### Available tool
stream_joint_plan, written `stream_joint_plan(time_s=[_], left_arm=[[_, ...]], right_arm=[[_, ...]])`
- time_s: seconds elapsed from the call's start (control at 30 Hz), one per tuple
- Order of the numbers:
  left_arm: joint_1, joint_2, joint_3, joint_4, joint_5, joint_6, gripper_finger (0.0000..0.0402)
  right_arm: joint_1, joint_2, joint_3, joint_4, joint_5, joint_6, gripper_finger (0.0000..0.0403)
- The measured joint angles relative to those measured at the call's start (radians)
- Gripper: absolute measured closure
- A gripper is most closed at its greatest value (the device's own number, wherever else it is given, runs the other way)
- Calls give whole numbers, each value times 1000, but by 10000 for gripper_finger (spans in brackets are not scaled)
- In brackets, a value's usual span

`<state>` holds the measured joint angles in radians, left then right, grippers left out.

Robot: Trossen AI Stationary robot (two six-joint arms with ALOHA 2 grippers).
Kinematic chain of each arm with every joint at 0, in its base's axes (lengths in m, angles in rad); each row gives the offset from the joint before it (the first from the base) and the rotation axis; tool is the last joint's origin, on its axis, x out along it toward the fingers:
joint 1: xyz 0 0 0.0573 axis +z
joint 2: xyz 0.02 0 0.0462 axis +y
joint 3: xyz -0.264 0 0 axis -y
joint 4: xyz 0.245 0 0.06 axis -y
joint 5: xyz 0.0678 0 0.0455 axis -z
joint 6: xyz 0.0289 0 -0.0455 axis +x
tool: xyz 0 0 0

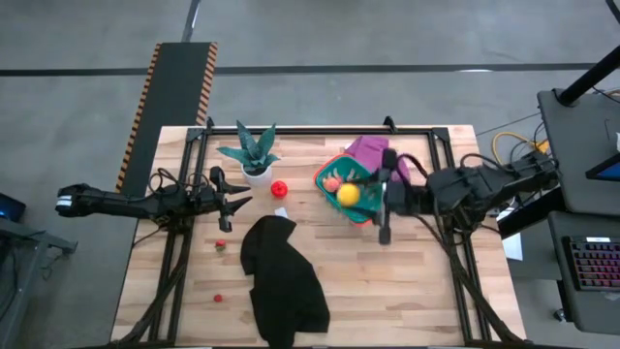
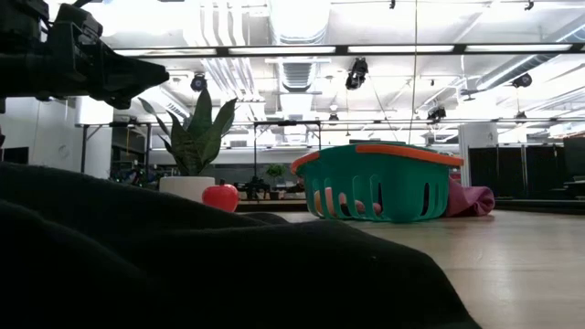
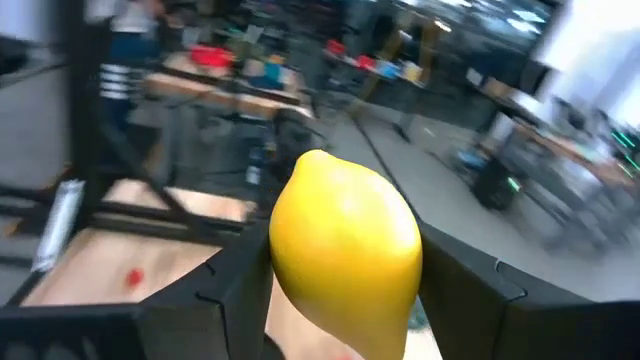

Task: Pick and placing Produce into tupperware
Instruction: Put the lemon into the green basket

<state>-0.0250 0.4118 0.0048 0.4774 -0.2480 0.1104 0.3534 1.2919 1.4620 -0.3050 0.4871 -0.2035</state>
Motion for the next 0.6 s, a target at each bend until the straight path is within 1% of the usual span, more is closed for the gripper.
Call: stream_joint_plan(time_s=[0.17, 0.3, 0.4, 0.53, 0.6], left_arm=[[0, 0, 0, 0, 0, 0, 294], [0, 0, 0, 0, 0, 0, 294], [0, 0, 0, 0, 0, 0, 294], [0, 0, 0, 0, 0, 0, 294], [0, 0, 0, 0, 0, 0, 294]], right_arm=[[-52, 3, -5, -69, 89, 120, 197], [-92, 4, -8, -187, 93, 201, 197], [-99, 8, -10, -225, 93, 185, 197], [-100, 8, -10, -221, 95, 131, 197], [-104, 8, -10, -225, 128, 117, 197]])
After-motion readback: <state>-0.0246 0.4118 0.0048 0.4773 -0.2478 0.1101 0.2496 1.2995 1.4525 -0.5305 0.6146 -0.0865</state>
